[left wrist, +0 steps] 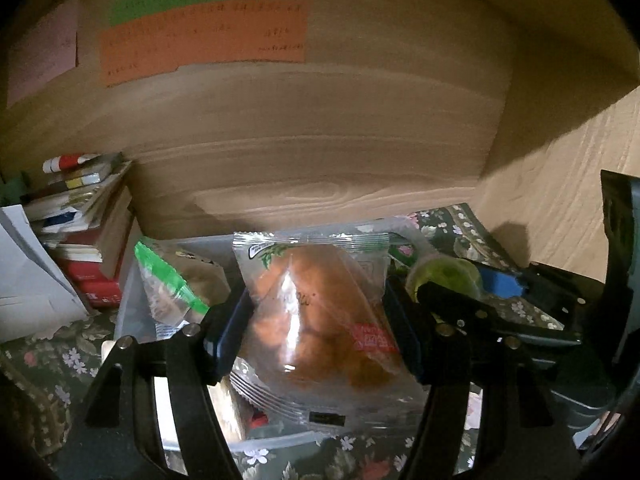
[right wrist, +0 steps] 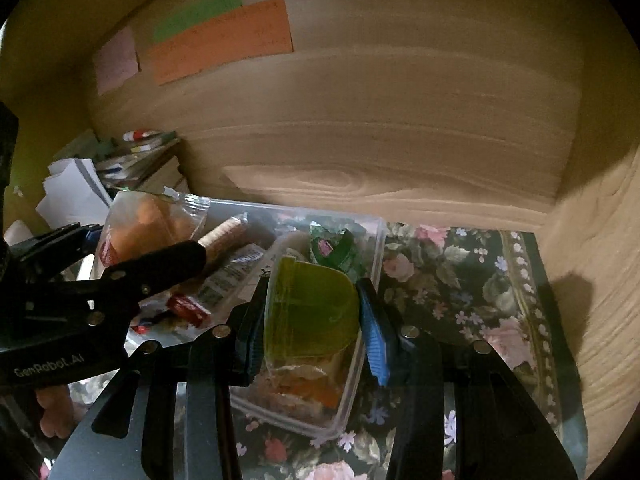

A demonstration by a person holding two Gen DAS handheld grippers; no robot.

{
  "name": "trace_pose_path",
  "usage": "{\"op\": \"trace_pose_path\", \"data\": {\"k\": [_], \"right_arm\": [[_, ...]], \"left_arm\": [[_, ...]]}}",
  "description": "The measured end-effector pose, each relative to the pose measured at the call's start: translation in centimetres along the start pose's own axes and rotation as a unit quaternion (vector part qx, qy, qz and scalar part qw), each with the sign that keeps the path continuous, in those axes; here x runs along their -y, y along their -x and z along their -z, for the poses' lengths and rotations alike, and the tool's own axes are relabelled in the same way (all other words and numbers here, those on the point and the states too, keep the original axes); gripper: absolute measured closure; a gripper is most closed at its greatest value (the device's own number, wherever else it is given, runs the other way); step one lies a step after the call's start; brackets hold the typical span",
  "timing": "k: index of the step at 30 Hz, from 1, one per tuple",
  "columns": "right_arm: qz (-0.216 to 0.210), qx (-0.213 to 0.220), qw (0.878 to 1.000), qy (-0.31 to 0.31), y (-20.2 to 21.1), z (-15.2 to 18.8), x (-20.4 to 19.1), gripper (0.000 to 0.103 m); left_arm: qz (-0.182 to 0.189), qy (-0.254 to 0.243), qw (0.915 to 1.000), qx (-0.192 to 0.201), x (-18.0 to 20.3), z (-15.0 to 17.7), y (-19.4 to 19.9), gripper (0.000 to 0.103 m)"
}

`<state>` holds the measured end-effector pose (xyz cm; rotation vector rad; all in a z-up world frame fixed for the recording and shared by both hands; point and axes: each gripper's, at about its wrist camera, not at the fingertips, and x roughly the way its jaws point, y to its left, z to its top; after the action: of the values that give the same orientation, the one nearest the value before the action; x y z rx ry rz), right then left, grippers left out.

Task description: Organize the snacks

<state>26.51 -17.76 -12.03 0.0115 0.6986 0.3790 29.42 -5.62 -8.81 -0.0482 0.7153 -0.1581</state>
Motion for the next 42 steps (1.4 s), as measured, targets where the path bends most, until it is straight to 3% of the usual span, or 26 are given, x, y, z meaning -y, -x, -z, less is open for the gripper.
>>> {"op": "trace_pose_path", "data": {"k": [4, 9, 12, 20, 28, 36, 42], "right_arm": [[-0.006, -0.007, 1.0, -0.007, -0.3, 0.0, 0.5, 0.065], [-0.005, -0.005, 1.0, -0.006, 0.2, -0.3, 0.5, 0.063], [-0.009, 0.004, 1.0, -0.009, 1.1, -0.5, 0.5, 0.056], [-0.005, 0.06, 0.998, -0.005, 6.1, -1.1, -0.3, 0.052], [-0.009, 0.145, 0.989, -0.002, 14.2, -0.6, -2.4, 0.051], [-0.015, 0.209, 0.978, 0.012, 20.6, 1.0, -5.7, 0.04], [-0.008, 0.235, 0.972, 0.021, 22.8, 2.4, -7.4, 0.019]], "left_arm": [[0.002, 0.012, 0.9999, -0.006, -0.3, 0.0, -0.7, 0.036], [0.002, 0.025, 0.9997, 0.0, -0.7, -0.1, -0.1, 0.019], [0.004, 0.029, 0.9995, 0.012, -0.9, -0.2, 1.0, 0.017], [-0.006, 0.015, 0.9965, 0.082, -0.5, -0.2, 7.9, 0.017], [-0.038, -0.009, 0.9824, 0.182, 0.4, 1.3, 17.2, 0.015], [-0.053, -0.013, 0.9675, 0.247, 0.7, 3.8, 23.8, 0.004], [-0.058, -0.016, 0.9631, 0.262, 1.1, 5.7, 26.6, 0.0]]}}
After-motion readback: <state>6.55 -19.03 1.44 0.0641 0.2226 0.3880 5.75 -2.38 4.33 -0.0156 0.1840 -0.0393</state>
